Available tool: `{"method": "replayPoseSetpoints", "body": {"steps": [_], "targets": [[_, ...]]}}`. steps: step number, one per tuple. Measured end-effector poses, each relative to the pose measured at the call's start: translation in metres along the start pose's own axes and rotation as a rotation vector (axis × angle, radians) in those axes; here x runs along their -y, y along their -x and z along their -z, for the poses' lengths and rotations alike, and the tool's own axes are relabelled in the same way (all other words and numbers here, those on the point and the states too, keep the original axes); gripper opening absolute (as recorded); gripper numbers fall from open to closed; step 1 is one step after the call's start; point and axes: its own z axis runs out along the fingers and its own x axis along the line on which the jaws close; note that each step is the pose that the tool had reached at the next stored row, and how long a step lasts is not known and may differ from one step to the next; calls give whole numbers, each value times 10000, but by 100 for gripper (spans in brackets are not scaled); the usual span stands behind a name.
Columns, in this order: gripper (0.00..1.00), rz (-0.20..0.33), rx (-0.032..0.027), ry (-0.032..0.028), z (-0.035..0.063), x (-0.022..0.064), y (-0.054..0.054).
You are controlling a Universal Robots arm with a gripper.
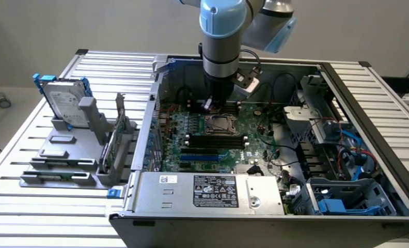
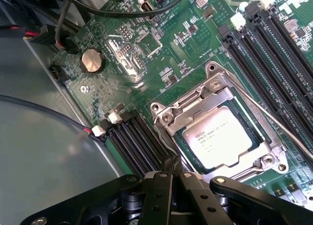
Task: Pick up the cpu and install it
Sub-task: 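Install the first cpu locking lever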
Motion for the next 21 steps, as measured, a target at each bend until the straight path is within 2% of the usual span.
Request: {"method": "replayPoseSetpoints", "body": {"steps": [16,21], "targets": [[11,1,11,9,-14,-22,-13],[11,0,11,9,13,-20,-20]]}}
